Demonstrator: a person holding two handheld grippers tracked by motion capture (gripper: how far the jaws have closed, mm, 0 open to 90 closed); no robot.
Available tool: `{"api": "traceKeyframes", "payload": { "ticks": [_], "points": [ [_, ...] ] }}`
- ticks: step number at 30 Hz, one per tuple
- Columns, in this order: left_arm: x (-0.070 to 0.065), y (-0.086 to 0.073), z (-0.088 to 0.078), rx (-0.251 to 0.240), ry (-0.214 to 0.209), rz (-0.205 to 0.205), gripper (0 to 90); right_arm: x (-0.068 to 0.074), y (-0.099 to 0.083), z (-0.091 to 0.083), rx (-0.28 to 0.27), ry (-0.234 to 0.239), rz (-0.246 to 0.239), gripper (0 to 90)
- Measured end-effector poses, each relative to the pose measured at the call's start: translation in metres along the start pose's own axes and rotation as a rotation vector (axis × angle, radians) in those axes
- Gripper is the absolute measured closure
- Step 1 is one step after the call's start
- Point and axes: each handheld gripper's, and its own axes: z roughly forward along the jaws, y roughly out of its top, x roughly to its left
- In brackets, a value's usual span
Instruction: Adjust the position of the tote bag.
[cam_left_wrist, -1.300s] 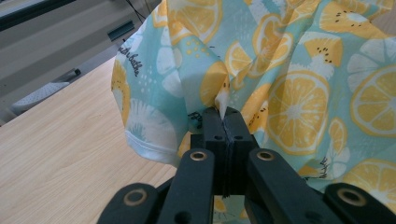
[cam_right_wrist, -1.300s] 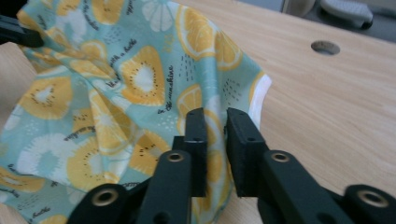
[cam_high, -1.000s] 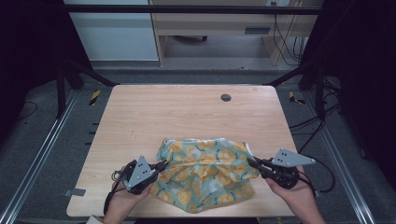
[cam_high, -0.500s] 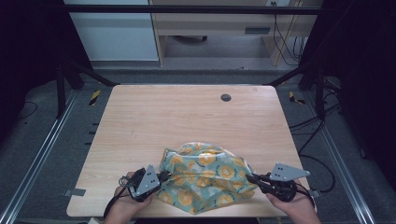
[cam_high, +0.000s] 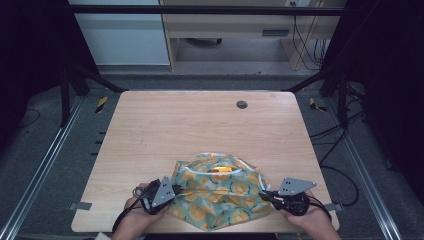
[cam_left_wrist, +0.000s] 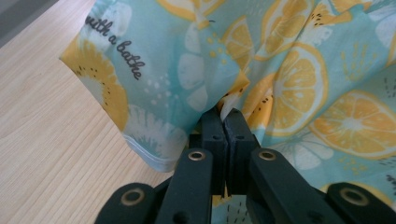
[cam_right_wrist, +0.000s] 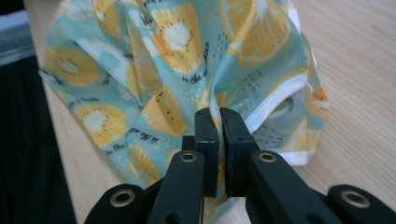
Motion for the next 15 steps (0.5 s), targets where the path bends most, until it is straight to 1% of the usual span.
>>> {"api": "traceKeyframes", "payload": {
  "ticks": [3, 7, 11, 12, 15],
  "points": [
    [0.001, 0.0, 0.005, 0.024, 0.014, 0.02, 89.3, -0.004, -0.001, 0.004, 0.023, -0.005, 0.004, 87.0],
    [0.001, 0.001, 0.012, 0.047, 0.028, 0.043, 89.2, -0.008, 0.0, 0.007, 0.048, -0.037, -0.003, 87.5],
    [0.004, 0.002, 0.019, 0.063, 0.058, 0.04, 89.2, -0.012, 0.002, 0.011, 0.071, -0.083, -0.006, 87.5],
    [0.004, 0.002, 0.021, 0.062, 0.062, 0.035, 89.2, -0.013, 0.002, 0.013, 0.075, -0.095, 0.0, 87.4],
    [0.005, 0.003, 0.022, 0.069, 0.074, 0.04, 89.0, -0.018, 0.003, 0.017, 0.095, -0.124, 0.009, 86.8]
  ]
}}
